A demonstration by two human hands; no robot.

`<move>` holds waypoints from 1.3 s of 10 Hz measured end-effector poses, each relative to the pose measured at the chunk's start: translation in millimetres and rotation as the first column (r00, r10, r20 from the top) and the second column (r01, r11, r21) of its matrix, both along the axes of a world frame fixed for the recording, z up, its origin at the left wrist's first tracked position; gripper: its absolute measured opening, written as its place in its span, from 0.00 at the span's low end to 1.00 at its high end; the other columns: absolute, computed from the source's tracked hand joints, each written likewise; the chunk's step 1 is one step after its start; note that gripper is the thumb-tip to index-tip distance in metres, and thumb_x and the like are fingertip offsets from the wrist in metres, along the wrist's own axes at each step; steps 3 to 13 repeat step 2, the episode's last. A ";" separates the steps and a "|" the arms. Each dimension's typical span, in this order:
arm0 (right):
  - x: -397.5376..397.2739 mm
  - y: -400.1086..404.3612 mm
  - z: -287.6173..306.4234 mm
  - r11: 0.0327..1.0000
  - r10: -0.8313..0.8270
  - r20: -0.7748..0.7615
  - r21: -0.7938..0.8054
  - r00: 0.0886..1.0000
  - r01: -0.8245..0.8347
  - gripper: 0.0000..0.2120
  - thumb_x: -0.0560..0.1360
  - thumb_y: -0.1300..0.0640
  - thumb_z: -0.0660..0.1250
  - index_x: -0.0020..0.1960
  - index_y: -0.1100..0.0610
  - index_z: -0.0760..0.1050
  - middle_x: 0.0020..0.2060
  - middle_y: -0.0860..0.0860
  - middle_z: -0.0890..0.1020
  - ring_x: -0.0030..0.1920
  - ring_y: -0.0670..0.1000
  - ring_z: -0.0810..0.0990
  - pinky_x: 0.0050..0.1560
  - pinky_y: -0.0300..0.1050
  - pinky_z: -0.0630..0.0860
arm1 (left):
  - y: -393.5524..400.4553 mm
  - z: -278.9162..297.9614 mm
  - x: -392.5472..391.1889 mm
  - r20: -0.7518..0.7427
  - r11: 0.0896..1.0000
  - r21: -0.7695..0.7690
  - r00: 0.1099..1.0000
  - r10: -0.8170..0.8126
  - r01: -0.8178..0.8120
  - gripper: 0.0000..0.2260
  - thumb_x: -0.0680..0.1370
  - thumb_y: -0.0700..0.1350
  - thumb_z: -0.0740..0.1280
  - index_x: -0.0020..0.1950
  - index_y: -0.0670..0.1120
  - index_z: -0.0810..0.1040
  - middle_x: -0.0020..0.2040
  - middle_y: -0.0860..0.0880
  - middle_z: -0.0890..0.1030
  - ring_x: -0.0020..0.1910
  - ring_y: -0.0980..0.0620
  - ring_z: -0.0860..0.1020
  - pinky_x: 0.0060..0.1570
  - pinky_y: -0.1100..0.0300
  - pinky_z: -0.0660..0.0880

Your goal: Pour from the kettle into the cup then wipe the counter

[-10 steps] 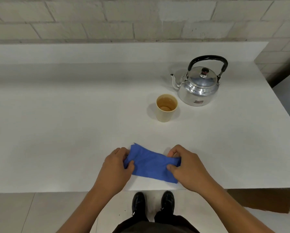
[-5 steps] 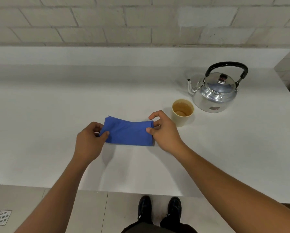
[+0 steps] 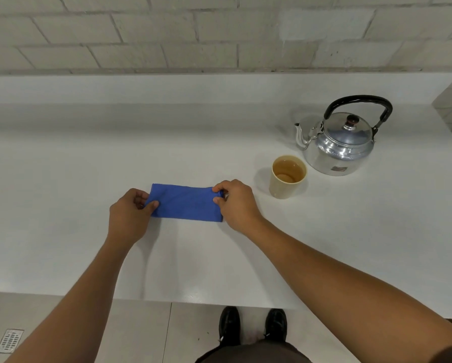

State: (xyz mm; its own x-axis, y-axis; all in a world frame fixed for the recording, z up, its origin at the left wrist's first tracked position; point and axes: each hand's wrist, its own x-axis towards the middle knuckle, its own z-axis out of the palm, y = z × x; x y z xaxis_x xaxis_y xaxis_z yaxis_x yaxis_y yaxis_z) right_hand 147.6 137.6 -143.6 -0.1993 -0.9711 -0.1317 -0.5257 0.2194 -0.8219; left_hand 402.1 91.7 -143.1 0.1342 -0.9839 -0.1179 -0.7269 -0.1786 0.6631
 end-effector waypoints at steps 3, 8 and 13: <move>-0.8 5.5 5.3 0.996 0.067 -0.132 -0.056 0.989 -0.075 0.11 0.79 0.61 0.68 0.60 0.58 0.79 0.58 0.52 0.72 0.49 0.50 0.76 0.53 0.39 0.76 | 2.4 0.5 -5.2 0.052 0.997 -0.078 0.999 -0.011 0.015 0.12 0.76 0.45 0.78 0.56 0.46 0.79 0.49 0.47 0.83 0.41 0.49 0.79 0.41 0.63 0.71; -0.8 5.5 5.3 0.996 0.067 -0.132 -0.056 0.989 -0.075 0.11 0.79 0.61 0.68 0.60 0.58 0.79 0.58 0.52 0.72 0.49 0.50 0.76 0.53 0.39 0.76 | 2.4 0.5 -5.2 0.052 0.997 -0.078 0.999 -0.011 0.015 0.12 0.76 0.45 0.78 0.56 0.46 0.79 0.49 0.47 0.83 0.41 0.49 0.79 0.41 0.63 0.71; -0.8 5.5 5.3 0.996 0.067 -0.132 -0.056 0.989 -0.075 0.11 0.79 0.61 0.68 0.60 0.58 0.79 0.58 0.52 0.72 0.49 0.50 0.76 0.53 0.39 0.76 | 2.4 0.5 -5.2 0.052 0.997 -0.078 0.999 -0.011 0.015 0.12 0.76 0.45 0.78 0.56 0.46 0.79 0.49 0.47 0.83 0.41 0.49 0.79 0.41 0.63 0.71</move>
